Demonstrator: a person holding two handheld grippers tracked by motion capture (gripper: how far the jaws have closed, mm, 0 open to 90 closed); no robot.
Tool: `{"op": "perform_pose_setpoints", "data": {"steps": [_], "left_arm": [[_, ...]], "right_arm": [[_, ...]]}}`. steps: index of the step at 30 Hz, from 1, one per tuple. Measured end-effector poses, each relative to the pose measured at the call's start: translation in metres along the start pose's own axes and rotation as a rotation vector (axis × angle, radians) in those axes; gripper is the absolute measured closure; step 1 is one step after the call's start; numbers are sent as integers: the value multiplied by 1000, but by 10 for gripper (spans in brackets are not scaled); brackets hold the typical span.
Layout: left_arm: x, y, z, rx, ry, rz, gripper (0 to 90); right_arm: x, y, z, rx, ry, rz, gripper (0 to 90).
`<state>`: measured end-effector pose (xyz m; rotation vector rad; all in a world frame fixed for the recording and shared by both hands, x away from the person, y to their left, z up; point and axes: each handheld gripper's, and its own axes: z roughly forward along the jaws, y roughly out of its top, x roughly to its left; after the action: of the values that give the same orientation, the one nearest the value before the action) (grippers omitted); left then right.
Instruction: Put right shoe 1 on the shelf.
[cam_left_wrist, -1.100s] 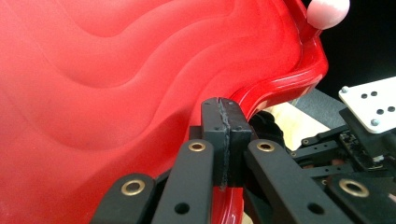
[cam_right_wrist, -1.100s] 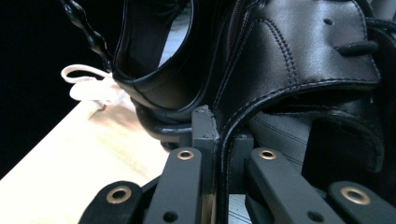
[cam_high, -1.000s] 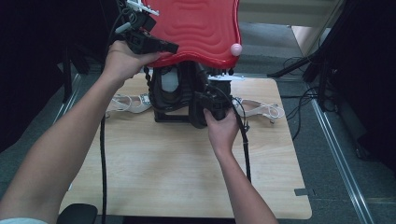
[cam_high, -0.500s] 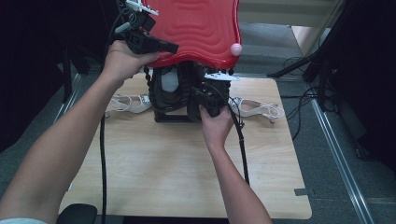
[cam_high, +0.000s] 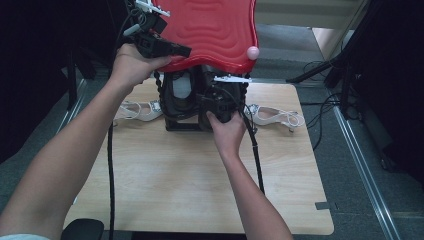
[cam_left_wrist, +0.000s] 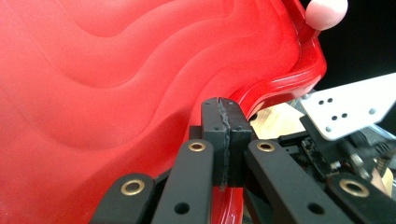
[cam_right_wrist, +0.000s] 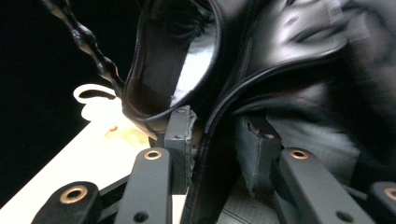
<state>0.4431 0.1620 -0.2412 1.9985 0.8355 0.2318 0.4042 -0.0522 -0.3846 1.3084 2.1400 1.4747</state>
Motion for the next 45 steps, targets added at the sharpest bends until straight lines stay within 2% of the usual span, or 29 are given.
{"op": "perform_pose_setpoints", "data": {"steps": [5, 10, 14, 16, 18, 21, 24, 29, 33, 41, 45], "left_arm": [[0, 0, 0, -1, 8, -3, 900], [0, 0, 1, 4, 13, -7, 900], [-1, 0, 1, 4, 14, -7, 900], [0, 0, 1, 5, 15, -7, 900], [-1, 0, 1, 5, 17, -8, 900], [-1, 0, 1, 4, 18, -9, 900], [-1, 1, 2, 10, 26, -20, 900], [-1, 1, 2, 16, 34, -19, 900], [-2, 1, 2, 16, 34, -20, 900], [-2, 1, 2, 14, 35, -18, 900], [-2, 1, 2, 12, 34, -16, 900]], "right_arm": [[4, 2, -2, 23, 11, 19, 704], [0, 4, -5, 46, 17, 28, 709], [2, 5, -13, 46, 29, 14, 717], [4, 5, -19, 48, 45, 7, 743], [7, 3, -25, 73, 55, 4, 796], [8, 0, -34, 83, 82, 17, 855], [10, -5, -43, 101, 114, 26, 900], [15, -21, -59, 107, 150, 5, 900], [18, -36, -64, 111, 180, -15, 900], [9, -61, -55, 152, 190, -32, 900], [4, -71, -48, 153, 177, -79, 900]]}}
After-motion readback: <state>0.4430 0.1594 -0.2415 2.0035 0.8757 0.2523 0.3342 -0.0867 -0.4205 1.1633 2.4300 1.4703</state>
